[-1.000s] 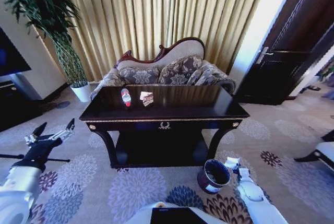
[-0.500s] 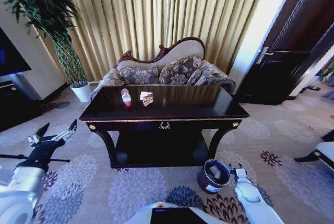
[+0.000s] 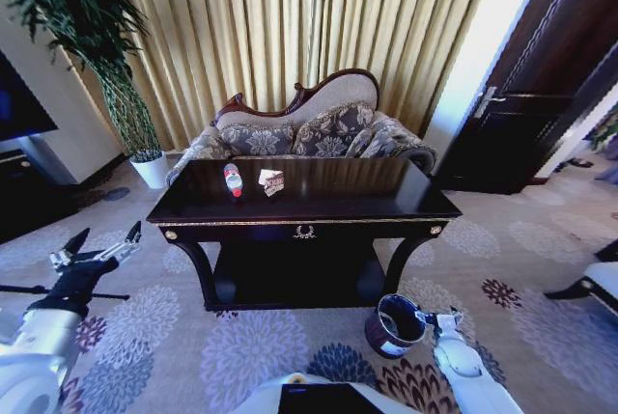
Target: Move to the front of the table and place the trash on the table into the trash bin.
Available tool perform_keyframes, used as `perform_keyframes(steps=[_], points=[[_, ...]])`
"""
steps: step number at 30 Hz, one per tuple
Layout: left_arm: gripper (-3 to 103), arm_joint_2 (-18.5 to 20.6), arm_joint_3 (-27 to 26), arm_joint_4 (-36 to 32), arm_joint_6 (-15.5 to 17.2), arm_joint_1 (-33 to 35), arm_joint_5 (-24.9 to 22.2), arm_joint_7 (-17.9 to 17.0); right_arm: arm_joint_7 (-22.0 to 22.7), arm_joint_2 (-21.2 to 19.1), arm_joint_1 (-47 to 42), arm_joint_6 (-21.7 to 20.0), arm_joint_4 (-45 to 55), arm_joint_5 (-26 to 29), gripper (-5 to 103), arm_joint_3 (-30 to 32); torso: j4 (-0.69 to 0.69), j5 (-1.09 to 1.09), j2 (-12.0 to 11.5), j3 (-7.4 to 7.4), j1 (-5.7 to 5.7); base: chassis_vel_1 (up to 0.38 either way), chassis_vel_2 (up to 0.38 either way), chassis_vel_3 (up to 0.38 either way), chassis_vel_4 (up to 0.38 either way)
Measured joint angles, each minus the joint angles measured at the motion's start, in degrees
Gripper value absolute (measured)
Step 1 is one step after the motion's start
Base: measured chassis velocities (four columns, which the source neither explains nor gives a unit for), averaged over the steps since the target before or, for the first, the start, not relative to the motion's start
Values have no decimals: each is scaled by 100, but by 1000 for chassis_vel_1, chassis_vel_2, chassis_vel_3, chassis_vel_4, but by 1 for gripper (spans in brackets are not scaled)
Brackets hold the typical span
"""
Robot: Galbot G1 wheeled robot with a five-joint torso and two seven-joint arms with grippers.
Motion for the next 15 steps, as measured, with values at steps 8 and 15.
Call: perform_keyframes(steps=[8,15], points=[[100,7,-14,0,-29,30,-14,-27,-1,-193,-604,-594,2525,2704,100,375,-1,-2,1,0,0,0,0,0,0],[100,13,-160,0,-95,61,-117,-20,14,-472,-1064,-770,4995,2940,100,820,-1,-2,1,0,0,0,0,0,0]])
